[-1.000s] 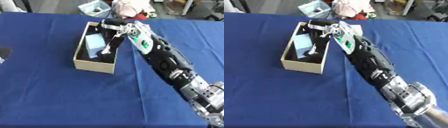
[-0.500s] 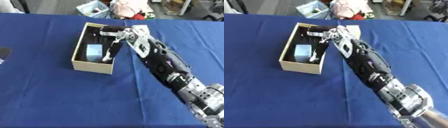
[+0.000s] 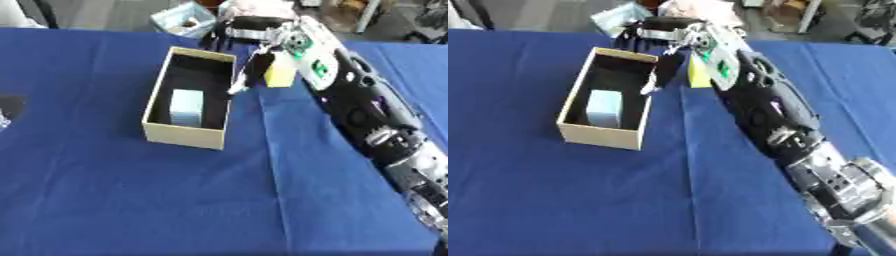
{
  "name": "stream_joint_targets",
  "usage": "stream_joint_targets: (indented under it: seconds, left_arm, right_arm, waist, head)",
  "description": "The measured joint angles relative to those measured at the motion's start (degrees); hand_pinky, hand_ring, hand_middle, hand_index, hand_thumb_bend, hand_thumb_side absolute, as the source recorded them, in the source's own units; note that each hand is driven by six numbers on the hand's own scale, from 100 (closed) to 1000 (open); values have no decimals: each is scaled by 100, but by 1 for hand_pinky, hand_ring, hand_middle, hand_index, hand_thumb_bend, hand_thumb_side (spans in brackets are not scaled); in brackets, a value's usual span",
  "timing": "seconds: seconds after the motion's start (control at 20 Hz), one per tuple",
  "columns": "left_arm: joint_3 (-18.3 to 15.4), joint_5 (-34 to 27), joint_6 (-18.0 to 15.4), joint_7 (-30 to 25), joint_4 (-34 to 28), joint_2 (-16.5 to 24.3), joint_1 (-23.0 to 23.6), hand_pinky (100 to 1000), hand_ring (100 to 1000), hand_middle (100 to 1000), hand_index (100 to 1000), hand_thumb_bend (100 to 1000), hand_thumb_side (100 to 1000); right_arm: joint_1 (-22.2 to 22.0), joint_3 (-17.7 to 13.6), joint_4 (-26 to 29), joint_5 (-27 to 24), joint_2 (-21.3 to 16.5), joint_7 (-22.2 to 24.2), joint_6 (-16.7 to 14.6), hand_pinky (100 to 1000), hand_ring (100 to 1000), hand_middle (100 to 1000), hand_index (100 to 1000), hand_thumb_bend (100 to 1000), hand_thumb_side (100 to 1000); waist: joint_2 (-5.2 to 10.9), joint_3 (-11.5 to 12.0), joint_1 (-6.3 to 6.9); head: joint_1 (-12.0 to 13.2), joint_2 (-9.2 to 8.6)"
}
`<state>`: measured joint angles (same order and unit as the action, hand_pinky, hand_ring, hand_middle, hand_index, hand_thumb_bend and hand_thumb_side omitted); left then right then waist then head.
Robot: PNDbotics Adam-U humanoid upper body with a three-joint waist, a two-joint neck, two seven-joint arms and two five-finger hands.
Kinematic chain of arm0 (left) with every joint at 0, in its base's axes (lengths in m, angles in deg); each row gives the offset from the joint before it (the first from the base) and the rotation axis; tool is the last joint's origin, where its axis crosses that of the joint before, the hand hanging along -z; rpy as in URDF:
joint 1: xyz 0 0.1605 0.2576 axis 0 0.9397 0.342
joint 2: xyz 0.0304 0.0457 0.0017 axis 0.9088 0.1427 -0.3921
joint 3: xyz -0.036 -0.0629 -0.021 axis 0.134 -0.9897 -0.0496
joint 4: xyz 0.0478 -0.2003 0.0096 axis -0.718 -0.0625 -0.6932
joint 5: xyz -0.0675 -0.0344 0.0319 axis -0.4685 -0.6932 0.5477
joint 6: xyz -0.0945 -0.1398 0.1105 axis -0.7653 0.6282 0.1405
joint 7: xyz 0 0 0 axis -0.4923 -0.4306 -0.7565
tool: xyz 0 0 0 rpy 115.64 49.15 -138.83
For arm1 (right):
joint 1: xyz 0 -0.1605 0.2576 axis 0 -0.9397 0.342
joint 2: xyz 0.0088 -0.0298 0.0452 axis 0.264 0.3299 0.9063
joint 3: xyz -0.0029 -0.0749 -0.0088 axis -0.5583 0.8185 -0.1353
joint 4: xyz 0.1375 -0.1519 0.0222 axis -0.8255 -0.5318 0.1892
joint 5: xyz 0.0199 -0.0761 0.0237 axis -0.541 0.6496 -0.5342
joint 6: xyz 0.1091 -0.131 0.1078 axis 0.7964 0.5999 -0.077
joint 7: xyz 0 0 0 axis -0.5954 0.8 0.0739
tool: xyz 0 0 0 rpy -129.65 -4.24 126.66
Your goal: Pick up objects on the table and place them in the box.
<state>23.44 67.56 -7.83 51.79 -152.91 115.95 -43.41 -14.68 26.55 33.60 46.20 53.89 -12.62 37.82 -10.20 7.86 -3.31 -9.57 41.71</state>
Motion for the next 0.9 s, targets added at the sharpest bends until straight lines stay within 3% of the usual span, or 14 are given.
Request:
stream_joint_targets:
  seconds: [0.5,0.9]
  left_arm:
    - [0,0,0,-1,-17,5,-44,557,554,598,802,633,390]
    - [1,14,1,-2,-18,47,-61,557,553,598,802,633,390]
  right_arm:
    - [34,-747,-994,808,-89,-596,568,806,872,886,929,622,188]
    - [105,-1251,-1622,1520,-163,-989,903,812,872,872,927,612,185]
  waist:
    - [-75,203,-86]
    - [-154,305,-181]
  head:
    - [-143,-130]
    - [-227,-234]
